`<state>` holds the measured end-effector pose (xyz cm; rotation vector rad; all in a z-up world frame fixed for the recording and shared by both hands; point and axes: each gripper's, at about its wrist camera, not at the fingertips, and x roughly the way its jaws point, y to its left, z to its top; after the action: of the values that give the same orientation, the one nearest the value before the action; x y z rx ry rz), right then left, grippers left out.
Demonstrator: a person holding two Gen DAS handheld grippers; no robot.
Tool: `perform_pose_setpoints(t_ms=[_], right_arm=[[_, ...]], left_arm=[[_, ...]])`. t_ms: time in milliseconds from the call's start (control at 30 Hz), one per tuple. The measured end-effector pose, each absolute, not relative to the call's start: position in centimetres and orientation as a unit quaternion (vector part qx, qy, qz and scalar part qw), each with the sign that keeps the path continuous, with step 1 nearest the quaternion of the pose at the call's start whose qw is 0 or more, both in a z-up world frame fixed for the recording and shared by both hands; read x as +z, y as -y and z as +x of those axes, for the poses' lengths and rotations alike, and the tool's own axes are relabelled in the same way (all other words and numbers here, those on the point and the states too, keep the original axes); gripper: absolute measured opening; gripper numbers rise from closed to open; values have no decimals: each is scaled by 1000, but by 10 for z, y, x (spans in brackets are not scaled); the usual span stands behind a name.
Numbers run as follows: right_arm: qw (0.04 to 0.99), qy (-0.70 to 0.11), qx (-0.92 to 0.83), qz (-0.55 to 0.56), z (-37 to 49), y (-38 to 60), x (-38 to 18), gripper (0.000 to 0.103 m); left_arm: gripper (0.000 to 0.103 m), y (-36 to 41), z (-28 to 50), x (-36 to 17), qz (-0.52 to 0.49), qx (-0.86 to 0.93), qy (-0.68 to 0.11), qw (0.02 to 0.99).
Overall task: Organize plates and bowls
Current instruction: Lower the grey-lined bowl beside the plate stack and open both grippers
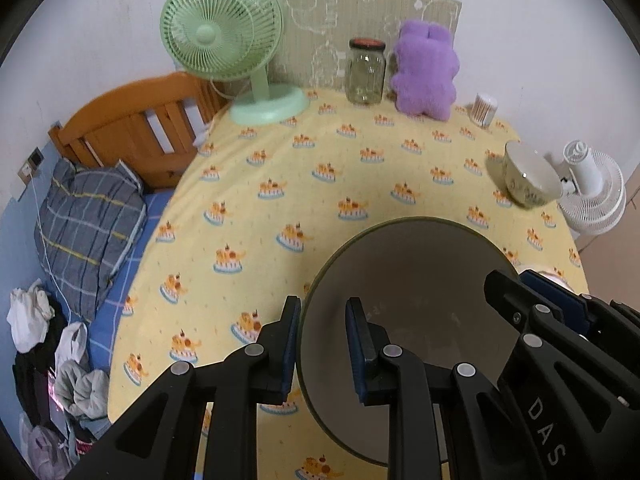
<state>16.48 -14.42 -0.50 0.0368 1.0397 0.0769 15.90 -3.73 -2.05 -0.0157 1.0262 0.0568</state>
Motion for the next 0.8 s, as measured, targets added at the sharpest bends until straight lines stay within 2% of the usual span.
perform_pose_setpoints(t_ms=[800], right_arm=[[830, -556, 27, 0, 174, 136, -53, 24]], left_arm=[[19, 33, 164, -67, -19, 21, -550, 834]])
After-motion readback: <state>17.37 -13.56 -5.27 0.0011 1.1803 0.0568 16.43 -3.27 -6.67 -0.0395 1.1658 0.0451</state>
